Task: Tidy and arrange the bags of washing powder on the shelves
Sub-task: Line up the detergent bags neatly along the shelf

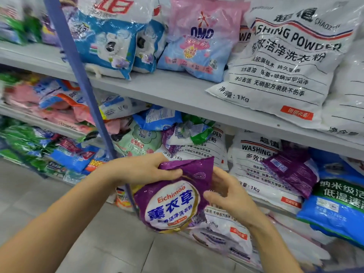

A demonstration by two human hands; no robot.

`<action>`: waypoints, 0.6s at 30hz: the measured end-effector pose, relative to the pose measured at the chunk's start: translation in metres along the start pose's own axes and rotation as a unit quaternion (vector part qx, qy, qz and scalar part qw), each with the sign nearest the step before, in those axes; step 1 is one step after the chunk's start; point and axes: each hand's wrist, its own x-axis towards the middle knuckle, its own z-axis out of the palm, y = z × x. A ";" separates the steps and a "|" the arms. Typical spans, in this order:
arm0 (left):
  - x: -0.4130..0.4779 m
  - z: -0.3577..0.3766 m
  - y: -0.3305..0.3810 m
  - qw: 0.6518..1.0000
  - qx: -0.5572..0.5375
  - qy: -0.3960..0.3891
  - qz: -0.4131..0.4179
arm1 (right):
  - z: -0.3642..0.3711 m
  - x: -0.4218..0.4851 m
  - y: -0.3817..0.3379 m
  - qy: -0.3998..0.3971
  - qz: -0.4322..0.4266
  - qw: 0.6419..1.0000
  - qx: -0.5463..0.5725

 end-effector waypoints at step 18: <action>-0.152 -0.153 -0.101 0.951 0.149 0.264 0.066 | 0.203 0.177 -0.098 0.111 -0.241 0.958 -0.106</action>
